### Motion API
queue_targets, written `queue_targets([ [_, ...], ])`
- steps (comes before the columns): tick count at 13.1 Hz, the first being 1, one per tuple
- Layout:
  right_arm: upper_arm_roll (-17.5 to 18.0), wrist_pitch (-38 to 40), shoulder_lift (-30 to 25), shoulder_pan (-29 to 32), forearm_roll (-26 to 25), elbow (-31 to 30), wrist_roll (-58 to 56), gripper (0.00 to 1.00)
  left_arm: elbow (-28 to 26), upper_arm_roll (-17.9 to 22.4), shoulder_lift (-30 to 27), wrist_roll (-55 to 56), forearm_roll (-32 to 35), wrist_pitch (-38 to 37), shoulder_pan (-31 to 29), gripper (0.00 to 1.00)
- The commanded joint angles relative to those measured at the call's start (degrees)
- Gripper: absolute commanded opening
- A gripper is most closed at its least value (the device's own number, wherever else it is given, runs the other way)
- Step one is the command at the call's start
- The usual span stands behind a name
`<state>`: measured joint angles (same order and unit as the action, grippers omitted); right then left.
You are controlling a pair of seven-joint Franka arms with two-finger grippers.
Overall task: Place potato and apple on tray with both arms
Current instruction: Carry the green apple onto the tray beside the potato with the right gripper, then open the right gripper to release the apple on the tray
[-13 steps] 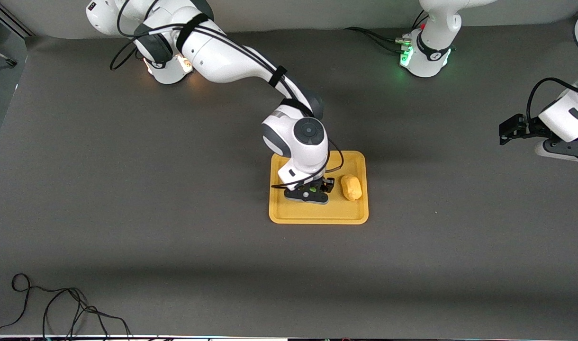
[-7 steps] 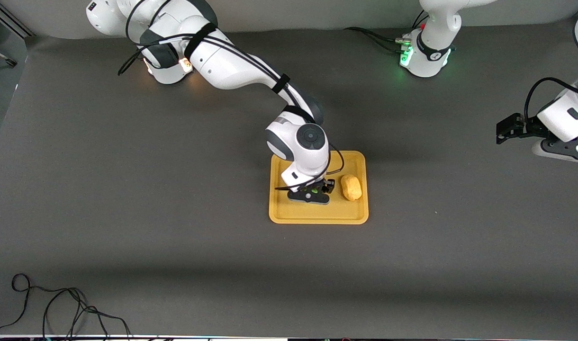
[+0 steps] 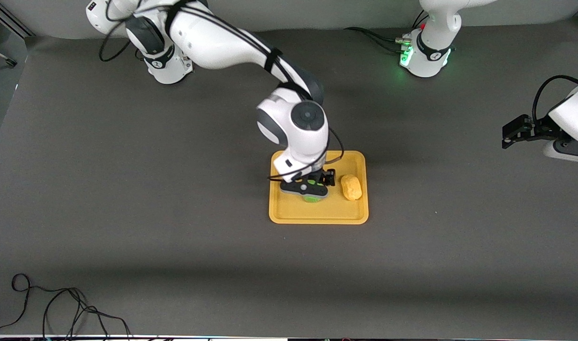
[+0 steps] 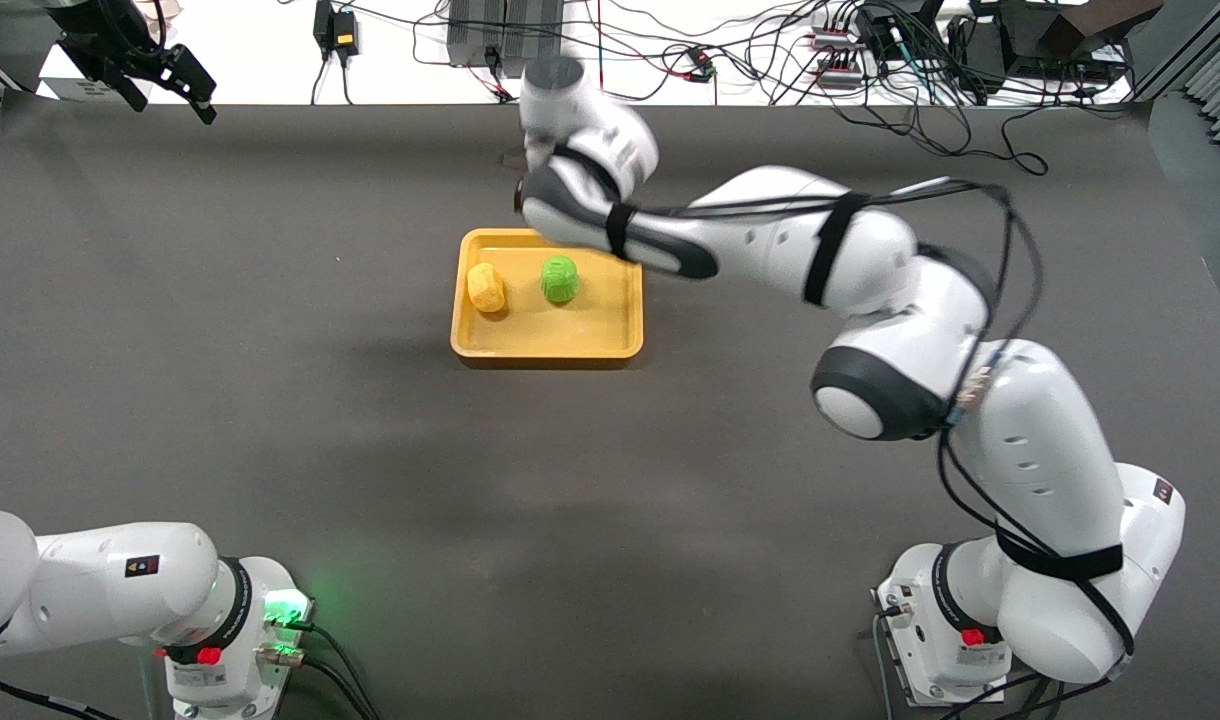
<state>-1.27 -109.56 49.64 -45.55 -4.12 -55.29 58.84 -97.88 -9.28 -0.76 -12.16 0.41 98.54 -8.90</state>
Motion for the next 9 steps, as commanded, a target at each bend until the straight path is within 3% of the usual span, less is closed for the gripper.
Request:
queue_targets([
  [1,-0.05,8.45,-9.53,2.39,-0.10,-3.33,-0.82,1.00,1.20,-0.21,0.50,0.73,0.30,-1.42,0.28,1.00],
  [3,-0.05,14.79,-16.64,5.71,0.07,-7.44,-9.92,1.00,1.02,-0.21,0.41,0.73,0.47,-0.64,0.72,1.00],
  [9,0.12,12.01,-41.34,25.04,4.82,-33.53,-38.49,1.00,1.55,-0.13,0.94,0.30,-0.49,-0.46,0.29,1.00],
])
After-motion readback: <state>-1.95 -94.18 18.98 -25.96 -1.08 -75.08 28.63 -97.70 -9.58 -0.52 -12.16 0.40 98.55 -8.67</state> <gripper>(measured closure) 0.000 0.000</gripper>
